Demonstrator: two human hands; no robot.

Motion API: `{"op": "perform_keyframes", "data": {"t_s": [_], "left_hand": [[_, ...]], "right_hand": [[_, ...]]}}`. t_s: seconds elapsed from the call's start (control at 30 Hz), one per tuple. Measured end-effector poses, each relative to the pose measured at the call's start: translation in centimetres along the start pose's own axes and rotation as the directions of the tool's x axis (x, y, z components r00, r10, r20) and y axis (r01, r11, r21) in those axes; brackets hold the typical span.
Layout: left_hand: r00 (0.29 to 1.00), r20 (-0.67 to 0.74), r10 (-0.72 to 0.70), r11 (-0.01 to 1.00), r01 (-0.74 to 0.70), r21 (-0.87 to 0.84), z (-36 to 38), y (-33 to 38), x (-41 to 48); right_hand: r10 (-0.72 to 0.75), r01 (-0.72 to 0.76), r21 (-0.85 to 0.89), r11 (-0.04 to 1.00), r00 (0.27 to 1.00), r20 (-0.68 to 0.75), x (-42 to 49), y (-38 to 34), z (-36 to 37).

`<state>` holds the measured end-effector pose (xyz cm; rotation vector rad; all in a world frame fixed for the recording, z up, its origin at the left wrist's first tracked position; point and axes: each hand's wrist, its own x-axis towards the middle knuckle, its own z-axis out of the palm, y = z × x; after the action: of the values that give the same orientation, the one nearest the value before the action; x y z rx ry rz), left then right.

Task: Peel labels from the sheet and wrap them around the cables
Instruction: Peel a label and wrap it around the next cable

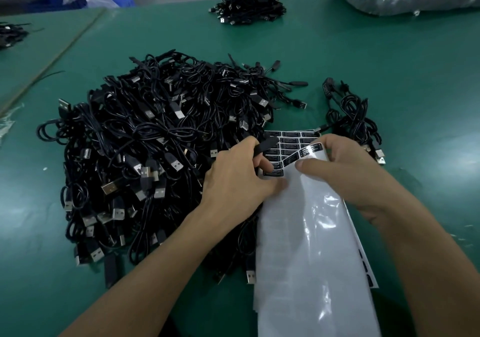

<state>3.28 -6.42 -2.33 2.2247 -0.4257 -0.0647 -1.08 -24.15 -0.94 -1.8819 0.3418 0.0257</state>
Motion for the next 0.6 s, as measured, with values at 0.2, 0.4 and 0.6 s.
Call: {"op": "perform_keyframes", "data": {"t_s": [0.2,0.4,0.6], "left_hand": [[0.999,-0.013,0.029,0.997,-0.030,-0.070,-0.1,0.0,0.1],[0.996,-0.071,0.046,0.991,-0.054,-0.125,0.0,-0.3,0.0],[0.996,-0.072,0.046,0.992,-0.054,-0.112,0.0,-0.3,0.0]], "right_hand": [[0.023,-0.014,0.082,0.997,0.992,-0.120,0.3,0.4,1.2],[0.061,-0.052,0.205,0.977,0.998,-0.036,0.0,0.2,1.1],[0.055,-0.061,0.206,0.977,0.998,0.031,-0.1,-0.1,1.4]]}}
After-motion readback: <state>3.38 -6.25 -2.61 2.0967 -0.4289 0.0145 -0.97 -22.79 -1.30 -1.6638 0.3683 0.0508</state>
